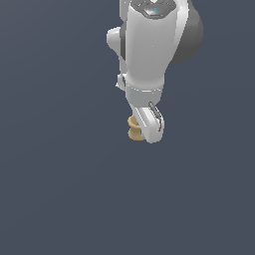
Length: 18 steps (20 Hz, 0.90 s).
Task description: Pick up the object and move it to a goal position.
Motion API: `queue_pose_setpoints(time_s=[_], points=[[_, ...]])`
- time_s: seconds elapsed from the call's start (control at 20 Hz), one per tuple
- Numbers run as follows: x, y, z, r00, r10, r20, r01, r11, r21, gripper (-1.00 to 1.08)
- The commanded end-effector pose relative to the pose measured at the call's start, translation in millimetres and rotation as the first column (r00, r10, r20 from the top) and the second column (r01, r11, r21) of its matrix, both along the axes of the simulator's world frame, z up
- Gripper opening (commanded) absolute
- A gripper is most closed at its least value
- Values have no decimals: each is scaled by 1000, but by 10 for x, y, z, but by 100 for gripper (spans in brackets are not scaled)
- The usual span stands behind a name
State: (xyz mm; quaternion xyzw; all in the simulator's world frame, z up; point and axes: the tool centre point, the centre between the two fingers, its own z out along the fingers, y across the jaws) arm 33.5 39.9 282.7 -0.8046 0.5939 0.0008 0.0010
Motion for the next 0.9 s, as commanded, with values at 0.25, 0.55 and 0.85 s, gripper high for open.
queue_pose_setpoints(time_s=[0.25, 0.55, 0.85], points=[[-195, -203, 657, 1000, 0, 0, 0, 1000, -1, -100], [-268, -287, 949, 1000, 1, 0, -1, 1000, -3, -100], [-270, -300, 1003, 1000, 1, 0, -1, 1000, -3, -100]])
